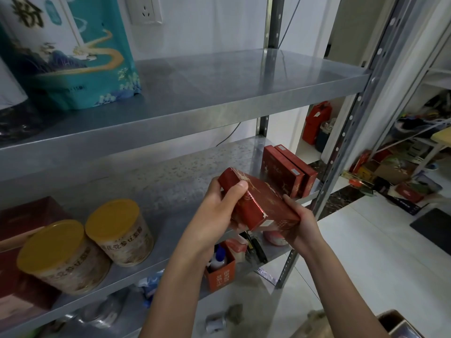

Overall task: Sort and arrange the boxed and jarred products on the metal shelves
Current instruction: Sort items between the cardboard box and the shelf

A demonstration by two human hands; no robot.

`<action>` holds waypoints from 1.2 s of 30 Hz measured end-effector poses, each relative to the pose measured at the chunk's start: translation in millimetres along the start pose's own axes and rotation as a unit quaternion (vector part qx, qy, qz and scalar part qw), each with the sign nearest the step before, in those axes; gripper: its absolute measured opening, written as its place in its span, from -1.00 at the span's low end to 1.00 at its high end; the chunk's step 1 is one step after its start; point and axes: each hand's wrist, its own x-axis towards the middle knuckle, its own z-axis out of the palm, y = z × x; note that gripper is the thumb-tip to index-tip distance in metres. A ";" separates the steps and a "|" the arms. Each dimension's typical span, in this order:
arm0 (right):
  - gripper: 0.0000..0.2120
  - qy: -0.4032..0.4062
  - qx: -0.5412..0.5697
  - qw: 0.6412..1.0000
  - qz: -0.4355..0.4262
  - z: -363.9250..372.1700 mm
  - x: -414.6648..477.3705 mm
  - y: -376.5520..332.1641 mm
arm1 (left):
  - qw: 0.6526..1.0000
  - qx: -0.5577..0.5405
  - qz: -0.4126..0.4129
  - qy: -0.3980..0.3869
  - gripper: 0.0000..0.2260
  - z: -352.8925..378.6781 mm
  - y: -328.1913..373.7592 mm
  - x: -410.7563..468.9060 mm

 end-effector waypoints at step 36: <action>-0.70 -0.098 -0.144 0.979 -0.110 -7.2 -26.4 -48.1 | 0.977 0.168 0.066 0.111 -0.68 -24.4 -10.6 25.8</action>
